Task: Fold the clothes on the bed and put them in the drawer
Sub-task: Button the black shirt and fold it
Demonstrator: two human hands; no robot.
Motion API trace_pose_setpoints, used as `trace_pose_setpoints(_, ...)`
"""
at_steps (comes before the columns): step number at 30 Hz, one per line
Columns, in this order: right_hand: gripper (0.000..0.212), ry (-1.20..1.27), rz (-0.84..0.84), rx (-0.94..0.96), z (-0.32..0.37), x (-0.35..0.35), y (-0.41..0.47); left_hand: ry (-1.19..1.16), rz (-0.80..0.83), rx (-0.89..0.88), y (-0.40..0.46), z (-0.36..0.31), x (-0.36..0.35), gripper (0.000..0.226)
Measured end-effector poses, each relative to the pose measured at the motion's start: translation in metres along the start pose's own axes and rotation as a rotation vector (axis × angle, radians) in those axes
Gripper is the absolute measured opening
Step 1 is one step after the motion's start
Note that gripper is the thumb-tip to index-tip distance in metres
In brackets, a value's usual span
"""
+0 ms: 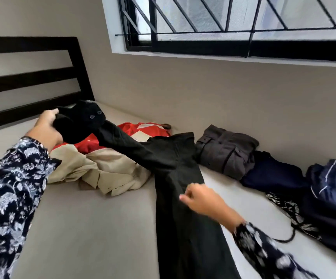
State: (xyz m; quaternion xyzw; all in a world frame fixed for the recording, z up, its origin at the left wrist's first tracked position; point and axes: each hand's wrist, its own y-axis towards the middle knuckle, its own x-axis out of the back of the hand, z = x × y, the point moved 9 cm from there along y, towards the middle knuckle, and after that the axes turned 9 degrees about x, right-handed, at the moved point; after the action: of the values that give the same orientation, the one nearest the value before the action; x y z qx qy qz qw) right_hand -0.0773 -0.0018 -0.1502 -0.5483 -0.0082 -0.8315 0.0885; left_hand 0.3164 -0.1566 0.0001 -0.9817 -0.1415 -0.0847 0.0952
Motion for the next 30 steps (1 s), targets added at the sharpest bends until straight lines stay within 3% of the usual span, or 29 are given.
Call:
trace_pose_setpoints(2,0.035,0.011,-0.098,-0.042,-0.013,0.015,0.044,-0.249,0.078,0.095,0.006,0.012,-0.006,0.020)
trace_pose_setpoints(3,0.047,0.018,-0.117,-0.040,-0.015,0.019,0.062,-0.357,0.069,0.178,0.018,0.021,-0.003,0.010)
trace_pose_setpoints(5,0.068,0.009,-0.069,-0.052,-0.016,0.007,0.093,-0.397,0.135,0.191,0.021,0.027,0.001,0.026)
trace_pose_setpoints(10,0.076,-0.097,0.198,-0.058,-0.004,-0.075,0.118,-0.074,0.121,0.343,0.040,0.092,0.048,0.036)
trace_pose_setpoints(15,0.076,-0.185,0.159,-0.080,-0.009,-0.092,0.128,0.171,-0.024,0.579,0.046,0.196,0.103,0.025)
trace_pose_setpoints(17,0.076,-0.198,0.200,-0.081,-0.008,-0.096,0.132,0.315,-0.211,0.517,0.042,0.211,0.116,0.043)
trace_pose_setpoints(20,0.077,-0.258,0.201,-0.087,-0.011,-0.095,0.134,0.553,-0.340,0.353,0.028,0.208,0.103,0.080)
trace_pose_setpoints(22,0.077,-0.287,0.206,-0.081,-0.008,-0.095,0.137,0.606,-0.351,0.325,0.015,0.222,0.091,0.102)
trace_pose_setpoints(27,0.077,-0.299,0.221,-0.072,0.003,-0.097,0.139,0.813,-0.212,0.341,-0.006,0.266,0.062,0.127)
trace_pose_setpoints(30,0.078,-0.291,0.224,-0.063,0.004,-0.098,0.137,0.835,-0.330,0.320,0.002,0.267,0.064,0.128)
